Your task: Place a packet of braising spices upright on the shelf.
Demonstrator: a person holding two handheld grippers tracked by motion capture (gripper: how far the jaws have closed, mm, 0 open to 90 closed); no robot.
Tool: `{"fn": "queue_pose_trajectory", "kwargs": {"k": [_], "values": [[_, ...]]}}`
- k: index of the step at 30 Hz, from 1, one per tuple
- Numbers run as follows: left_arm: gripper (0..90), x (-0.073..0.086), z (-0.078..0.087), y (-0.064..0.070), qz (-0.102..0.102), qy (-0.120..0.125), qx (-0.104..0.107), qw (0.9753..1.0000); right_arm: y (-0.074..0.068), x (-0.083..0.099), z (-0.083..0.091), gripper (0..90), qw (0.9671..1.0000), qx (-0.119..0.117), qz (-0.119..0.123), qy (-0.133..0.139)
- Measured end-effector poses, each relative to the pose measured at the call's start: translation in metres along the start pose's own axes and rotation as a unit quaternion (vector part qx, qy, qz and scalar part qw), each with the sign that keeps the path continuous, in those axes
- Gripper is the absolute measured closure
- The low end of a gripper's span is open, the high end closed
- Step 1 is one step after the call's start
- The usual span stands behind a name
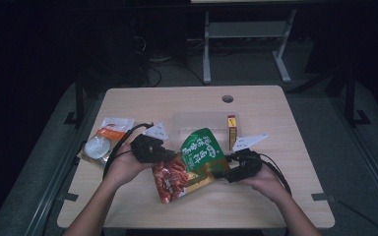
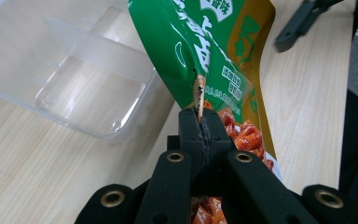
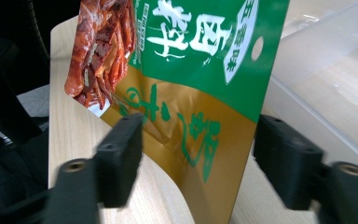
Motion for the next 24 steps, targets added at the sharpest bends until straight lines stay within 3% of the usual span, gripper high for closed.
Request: {"fn": "queue_pose_trajectory", "kwargs": {"k": [6, 11, 24], "values": [[89.9, -0.003, 0.001, 0.004, -0.004, 0.007, 0.004, 1.0000, -0.001, -0.002, -0.008, 51.9, 0.9998, -0.021, 0.004, 0.004], [90.0, -0.005, 0.002, 0.005, -0.008, 0.011, 0.006, 0.9999, -0.006, 0.001, -0.014, 52.6, 0.9993, -0.036, 0.007, -0.008], [90.0, -0.005, 0.002, 0.004, -0.006, 0.021, 0.007, 0.9997, -0.012, 0.000, -0.009, 86.1, 0.9974, -0.069, 0.022, -0.004]]}}
Point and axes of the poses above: each handheld gripper's, and its own axes: z roughly backward along the jaws, x roughly out of its underside, y roughly to its right, the point moved 7 cm from there along -z, roughly forward along the jaws, and after that the axes turned 15 degrees about x, right-handed, at the moved point
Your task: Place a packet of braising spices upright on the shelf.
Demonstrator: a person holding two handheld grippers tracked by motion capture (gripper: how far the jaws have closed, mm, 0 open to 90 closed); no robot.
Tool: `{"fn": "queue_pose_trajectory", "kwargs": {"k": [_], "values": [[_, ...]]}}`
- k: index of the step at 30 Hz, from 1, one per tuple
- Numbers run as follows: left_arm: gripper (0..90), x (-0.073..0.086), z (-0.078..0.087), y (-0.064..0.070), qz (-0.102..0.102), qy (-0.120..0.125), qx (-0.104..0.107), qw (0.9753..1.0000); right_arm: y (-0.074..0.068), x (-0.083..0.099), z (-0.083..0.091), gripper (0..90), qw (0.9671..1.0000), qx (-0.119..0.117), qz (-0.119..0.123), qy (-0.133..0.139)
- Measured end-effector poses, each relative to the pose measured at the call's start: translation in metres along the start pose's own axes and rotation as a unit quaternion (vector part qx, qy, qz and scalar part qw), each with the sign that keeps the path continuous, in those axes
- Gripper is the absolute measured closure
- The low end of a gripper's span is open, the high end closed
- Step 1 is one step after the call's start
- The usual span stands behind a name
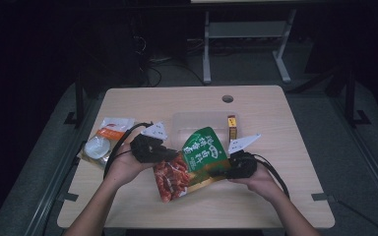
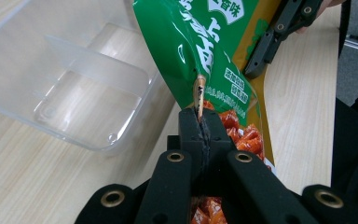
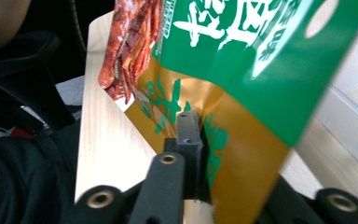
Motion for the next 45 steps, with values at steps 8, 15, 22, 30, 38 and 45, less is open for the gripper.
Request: {"fn": "queue_pose_trajectory", "kwargs": {"k": [8, 15, 22, 30, 38, 45], "values": [[89.5, 0.003, 0.002, -0.001, 0.002, 0.014, 0.010, 0.9998, -0.004, -0.005, 0.011, 90.0, 0.9996, -0.021, 0.010, 0.012], [88.9, 0.011, 0.002, -0.002, 0.002, 0.012, 0.011, 0.9999, -0.009, -0.013, 0.022, 90.0, 0.9992, -0.011, 0.031, 0.023], [89.6, 0.020, -0.006, -0.005, 0.016, 0.002, 0.017, 0.9997, -0.013, -0.030, 0.037, 90.0, 0.9977, -0.011, 0.045, 0.050], [85.4, 0.019, -0.001, -0.006, 0.011, 0.002, 0.012, 0.9999, -0.016, -0.039, 0.041, 90.0, 0.9963, -0.013, 0.053, 0.067], [67.1, 0.020, 0.014, -0.007, 0.006, 0.018, -0.001, 0.9998, -0.017, -0.043, 0.052, 90.0, 0.9954, -0.010, 0.061, 0.072], [52.3, 0.032, 0.014, -0.006, 0.009, 0.009, -0.016, 0.9998, -0.018, -0.051, 0.058, 90.0, 0.9944, 0.001, 0.075, 0.074]]}}
Point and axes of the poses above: each handheld gripper's, and its own axes: z roughly backward along the jaws, x roughly out of its underside, y roughly to its right, the point moved 7 cm from there along -z, roughly forward along the jaws, and after that the axes turned 15 degrees about x, right-handed, at the moved point
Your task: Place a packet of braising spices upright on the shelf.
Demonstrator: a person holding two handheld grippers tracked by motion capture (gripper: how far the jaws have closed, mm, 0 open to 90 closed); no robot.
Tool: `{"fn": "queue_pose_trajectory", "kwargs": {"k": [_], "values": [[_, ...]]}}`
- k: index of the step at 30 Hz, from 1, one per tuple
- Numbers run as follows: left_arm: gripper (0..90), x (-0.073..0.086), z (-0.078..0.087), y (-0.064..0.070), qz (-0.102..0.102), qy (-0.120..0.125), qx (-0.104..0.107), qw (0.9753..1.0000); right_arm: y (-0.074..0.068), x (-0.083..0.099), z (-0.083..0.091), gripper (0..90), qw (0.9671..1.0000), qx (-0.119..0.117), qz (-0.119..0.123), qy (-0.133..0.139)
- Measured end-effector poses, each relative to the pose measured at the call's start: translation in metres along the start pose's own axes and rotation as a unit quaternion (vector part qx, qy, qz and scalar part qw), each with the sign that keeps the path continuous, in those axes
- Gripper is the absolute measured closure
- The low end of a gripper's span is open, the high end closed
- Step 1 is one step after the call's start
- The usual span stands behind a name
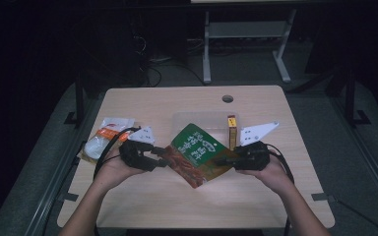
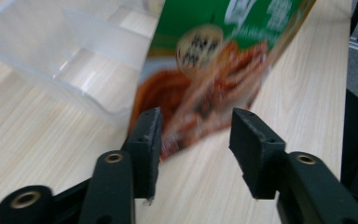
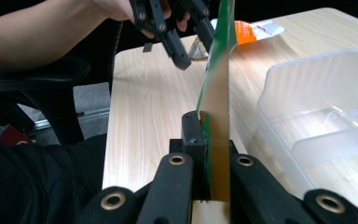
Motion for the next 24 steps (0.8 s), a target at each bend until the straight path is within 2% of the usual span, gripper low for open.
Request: {"fn": "queue_pose_trajectory", "kwargs": {"k": [5, 14, 21, 24], "values": [[42.7, 0.015, 0.000, -0.002, 0.009, 0.007, -0.014, 0.9998, 0.002, -0.008, 0.005, 90.0, 0.9999, 0.014, 0.002, 0.003], [36.2, 0.046, 0.001, 0.001, 0.026, 0.020, -0.030, 0.9990, 0.012, -0.027, 0.021, 90.0, 0.9988, 0.037, -0.028, 0.015], [32.4, 0.058, -0.004, -0.002, 0.030, 0.023, -0.032, 0.9988, 0.024, -0.045, 0.032, 90.0, 0.9973, 0.064, -0.035, 0.010], [28.3, 0.059, -0.009, -0.004, 0.032, 0.022, -0.033, 0.9987, 0.032, -0.056, 0.038, 90.0, 0.9955, 0.086, -0.039, 0.006]]}}
Point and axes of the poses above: each handheld gripper's, and its own axes: z roughly backward along the jaws, x roughly out of its underside, y roughly to its right, the point moved 7 cm from there along -z, roughly forward along the jaws, and after that the axes turned 15 degrees about x, right-handed, at the moved point
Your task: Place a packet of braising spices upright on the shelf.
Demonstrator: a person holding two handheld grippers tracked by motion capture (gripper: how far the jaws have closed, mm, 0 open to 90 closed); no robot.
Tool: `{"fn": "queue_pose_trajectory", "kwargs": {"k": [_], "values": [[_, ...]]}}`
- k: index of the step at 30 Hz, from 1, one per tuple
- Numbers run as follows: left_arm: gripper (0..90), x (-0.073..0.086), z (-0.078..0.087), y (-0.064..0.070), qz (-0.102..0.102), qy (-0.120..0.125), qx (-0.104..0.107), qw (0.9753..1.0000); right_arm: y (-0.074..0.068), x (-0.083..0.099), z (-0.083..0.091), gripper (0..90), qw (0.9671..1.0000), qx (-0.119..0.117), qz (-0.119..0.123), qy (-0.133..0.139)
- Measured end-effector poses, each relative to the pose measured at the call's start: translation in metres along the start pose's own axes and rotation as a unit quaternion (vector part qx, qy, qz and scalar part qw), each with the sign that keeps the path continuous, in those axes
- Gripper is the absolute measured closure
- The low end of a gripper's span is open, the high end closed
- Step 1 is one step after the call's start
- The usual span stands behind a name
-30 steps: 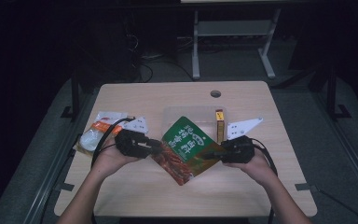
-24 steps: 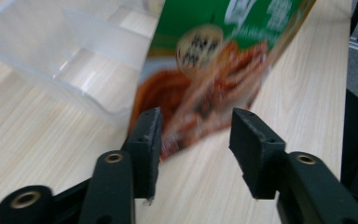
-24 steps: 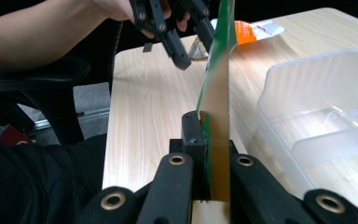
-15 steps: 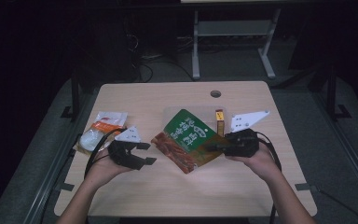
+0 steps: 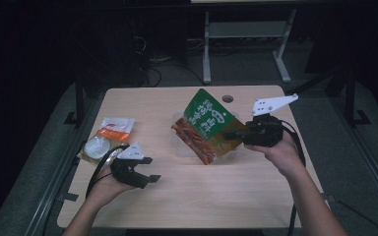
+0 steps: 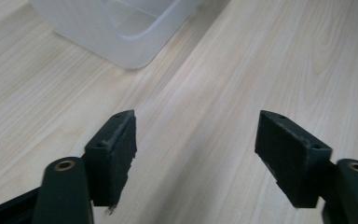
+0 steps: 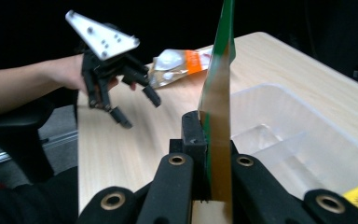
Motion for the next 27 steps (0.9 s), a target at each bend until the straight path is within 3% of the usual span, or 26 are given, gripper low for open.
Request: {"fn": "queue_pose_trajectory", "kwargs": {"k": [12, 20, 27], "values": [[25.0, 0.004, -0.008, -0.001, -0.010, 0.004, 0.004, 0.9999, 0.026, -0.025, 0.004, 90.0, 0.9982, 0.053, -0.024, -0.014], [24.3, 0.007, -0.014, -0.001, -0.015, -0.009, 0.010, 0.9998, 0.042, -0.030, 0.002, 90.0, 0.9964, 0.076, -0.031, -0.022], [21.6, 0.008, -0.017, -0.001, -0.023, -0.013, 0.012, 0.9996, 0.055, -0.028, -0.004, 90.0, 0.9935, 0.099, -0.033, -0.046]]}}
Point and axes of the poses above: each handheld gripper's, and its own axes: z roughly backward along the jaws, x roughly out of its underside, y roughly to its right, the point moved 7 cm from there along -z, roughly forward along the jaws, and after that the axes turned 15 degrees about x, right-handed, at the moved point
